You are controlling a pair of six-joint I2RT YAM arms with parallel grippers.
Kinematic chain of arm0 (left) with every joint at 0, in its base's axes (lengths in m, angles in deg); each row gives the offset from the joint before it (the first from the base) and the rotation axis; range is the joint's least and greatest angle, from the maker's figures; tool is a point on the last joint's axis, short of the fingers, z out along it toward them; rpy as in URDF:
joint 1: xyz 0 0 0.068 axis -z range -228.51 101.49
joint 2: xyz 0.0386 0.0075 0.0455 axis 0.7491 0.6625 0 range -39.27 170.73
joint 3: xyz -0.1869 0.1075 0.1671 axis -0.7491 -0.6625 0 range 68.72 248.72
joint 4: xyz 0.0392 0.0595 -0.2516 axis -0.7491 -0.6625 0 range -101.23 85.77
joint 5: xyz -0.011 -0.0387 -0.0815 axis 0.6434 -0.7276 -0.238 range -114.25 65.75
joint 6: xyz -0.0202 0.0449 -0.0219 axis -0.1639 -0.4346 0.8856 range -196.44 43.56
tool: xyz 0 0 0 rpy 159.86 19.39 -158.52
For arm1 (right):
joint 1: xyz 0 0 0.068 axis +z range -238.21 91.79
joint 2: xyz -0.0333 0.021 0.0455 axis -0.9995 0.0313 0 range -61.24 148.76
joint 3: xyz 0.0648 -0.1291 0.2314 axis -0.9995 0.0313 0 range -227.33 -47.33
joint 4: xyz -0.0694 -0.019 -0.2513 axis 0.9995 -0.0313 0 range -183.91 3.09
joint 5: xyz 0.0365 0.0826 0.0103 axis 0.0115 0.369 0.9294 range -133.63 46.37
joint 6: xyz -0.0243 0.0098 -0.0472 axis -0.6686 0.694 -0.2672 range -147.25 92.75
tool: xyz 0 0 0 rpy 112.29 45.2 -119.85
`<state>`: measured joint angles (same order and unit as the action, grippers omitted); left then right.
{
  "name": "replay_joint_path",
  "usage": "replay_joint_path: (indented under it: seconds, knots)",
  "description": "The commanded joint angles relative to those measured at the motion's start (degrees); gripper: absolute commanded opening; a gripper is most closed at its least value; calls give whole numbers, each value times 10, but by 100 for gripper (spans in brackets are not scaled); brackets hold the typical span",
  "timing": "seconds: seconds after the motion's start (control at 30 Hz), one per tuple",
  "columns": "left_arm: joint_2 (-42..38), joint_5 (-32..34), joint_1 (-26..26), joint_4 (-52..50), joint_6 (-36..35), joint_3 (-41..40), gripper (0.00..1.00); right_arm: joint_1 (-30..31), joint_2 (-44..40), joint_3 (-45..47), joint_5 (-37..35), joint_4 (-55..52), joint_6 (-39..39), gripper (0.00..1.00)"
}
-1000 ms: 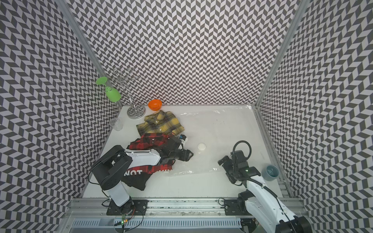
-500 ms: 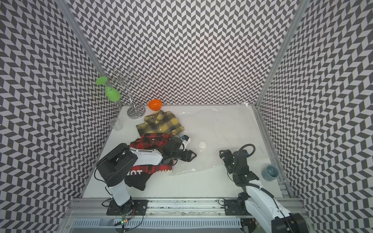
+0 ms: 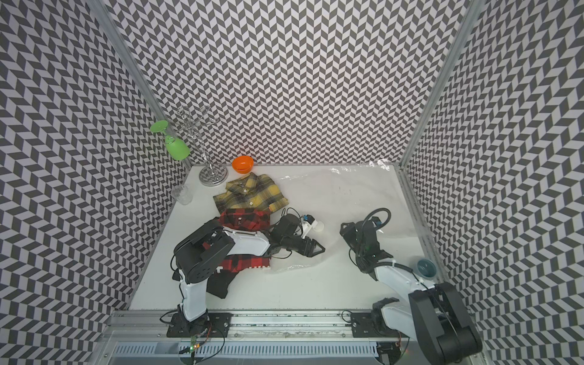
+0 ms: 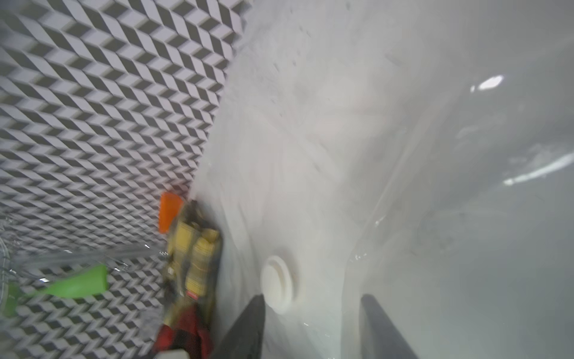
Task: Place the folded shirt into the vacuum bag
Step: Adjust the vacuum bag at the center of the board.
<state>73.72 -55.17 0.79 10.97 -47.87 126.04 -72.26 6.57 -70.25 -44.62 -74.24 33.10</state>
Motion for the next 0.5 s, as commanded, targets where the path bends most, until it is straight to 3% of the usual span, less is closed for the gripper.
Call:
replay_joint_path:
  seconds: [0.0,0.1,0.3,0.33,0.47]
  knots:
    - [-13,-35,11,-74,-26,3,67,6,-11,-61,-52,-15,-51,19]
    - [-67,-42,2,-93,-39,11,67,6,-28,-95,-52,-46,-92,1]
    - [-209,-34,-40,-143,-53,34,67,6,-58,-196,-36,-114,-126,0]
    - [-235,-32,-54,-154,-55,42,67,6,-57,-230,-12,-128,-234,0]
    - [-328,-2,-113,-153,-37,53,67,14,-19,-381,40,-214,-343,0]
